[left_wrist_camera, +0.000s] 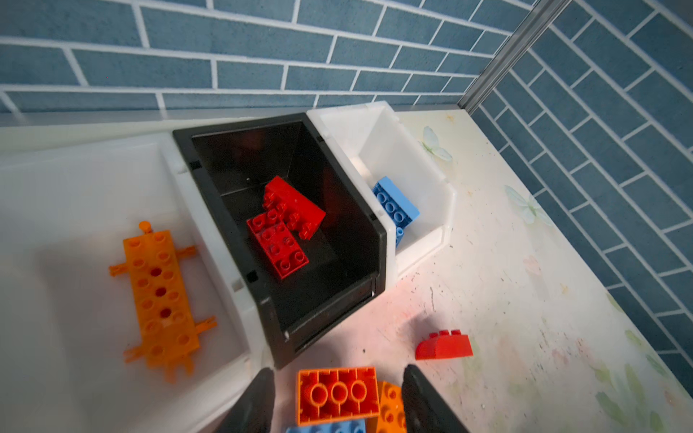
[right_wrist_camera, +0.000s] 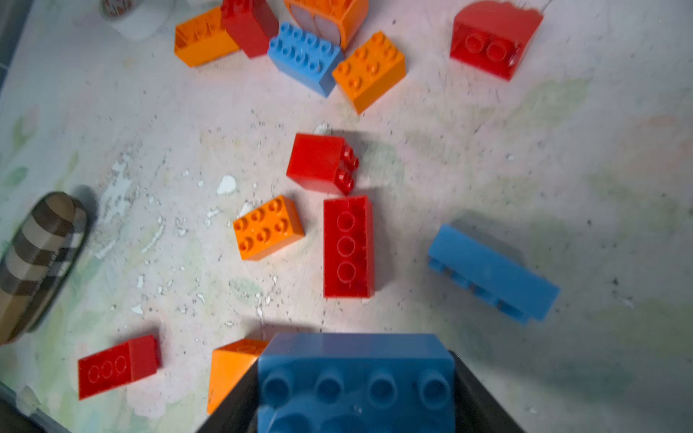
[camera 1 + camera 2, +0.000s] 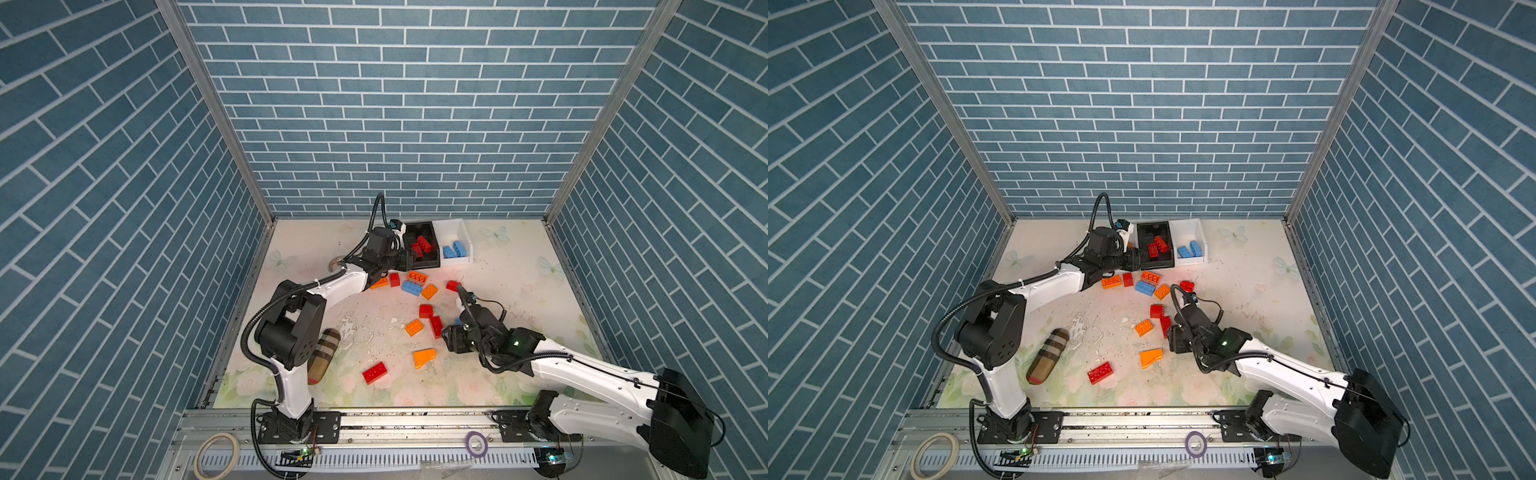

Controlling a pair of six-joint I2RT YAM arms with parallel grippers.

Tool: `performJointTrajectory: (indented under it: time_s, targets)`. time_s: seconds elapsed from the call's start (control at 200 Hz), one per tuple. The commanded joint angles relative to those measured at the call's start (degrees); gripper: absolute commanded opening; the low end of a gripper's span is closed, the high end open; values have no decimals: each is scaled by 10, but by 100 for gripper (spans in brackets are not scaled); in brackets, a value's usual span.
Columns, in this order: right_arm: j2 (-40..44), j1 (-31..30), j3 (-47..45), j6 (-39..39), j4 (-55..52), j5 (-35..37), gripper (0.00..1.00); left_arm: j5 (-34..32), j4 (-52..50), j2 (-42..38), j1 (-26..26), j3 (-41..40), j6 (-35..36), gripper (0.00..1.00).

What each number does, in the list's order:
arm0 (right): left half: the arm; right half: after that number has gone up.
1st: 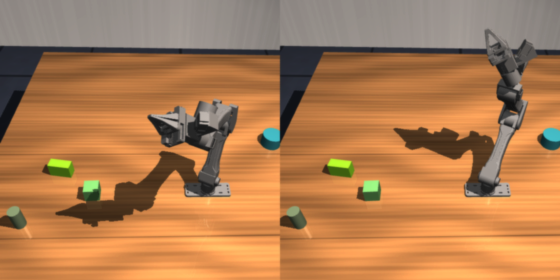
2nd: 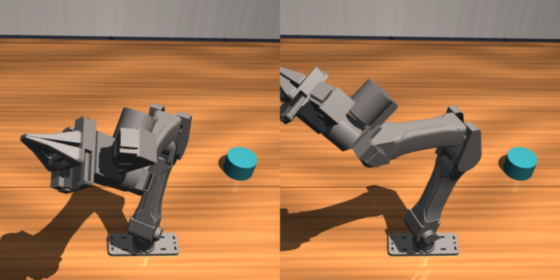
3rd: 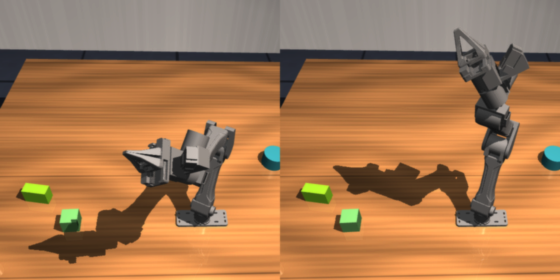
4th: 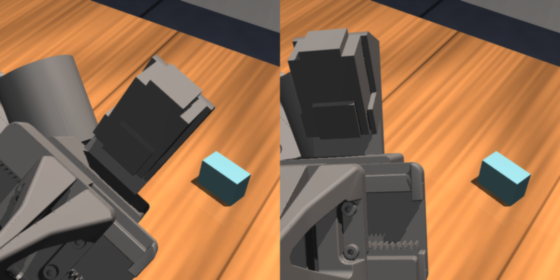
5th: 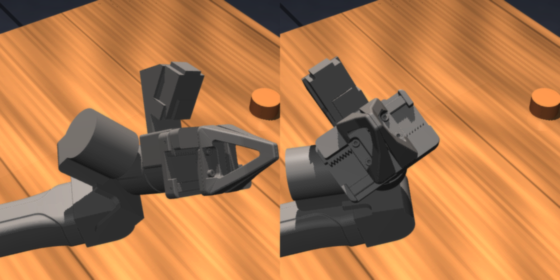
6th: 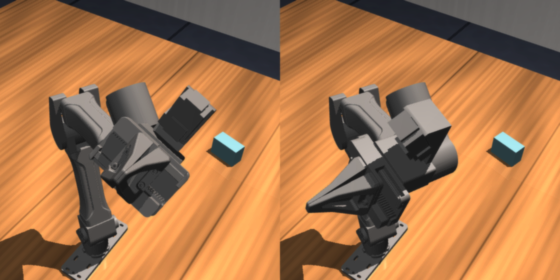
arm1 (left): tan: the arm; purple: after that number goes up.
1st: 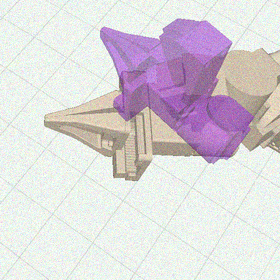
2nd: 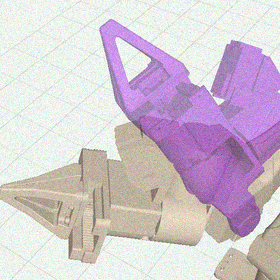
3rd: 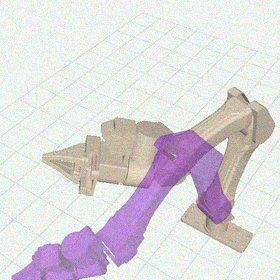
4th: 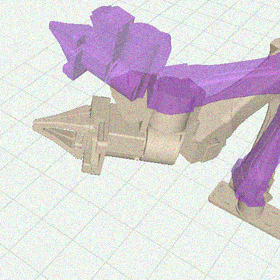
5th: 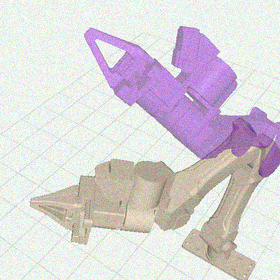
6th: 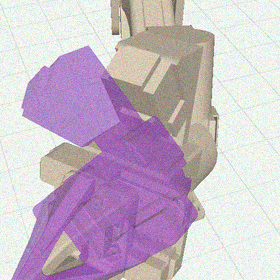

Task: Sort the legos into containers by color
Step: Pick up the lego from the bottom-center of the table, then place the lego in the container.

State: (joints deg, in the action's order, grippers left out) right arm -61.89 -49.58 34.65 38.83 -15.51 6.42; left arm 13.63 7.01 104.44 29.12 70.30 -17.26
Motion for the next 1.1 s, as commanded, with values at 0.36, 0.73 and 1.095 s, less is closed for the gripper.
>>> performJointTrajectory:
  time_s: [0.36, 0.73, 1.095]
  targets:
    - [-86, 237, 94, -73, 127, -206, 49, -67, -105, -167, 2, -141, 39, 56]
    - [-224, 309, 213, 11, 203, -233, 50, -128, -220, -286, 40, -205, 21, 57]
    - [-365, 355, 340, 47, 252, -260, 52, -184, -326, -356, 129, -254, -43, 58]
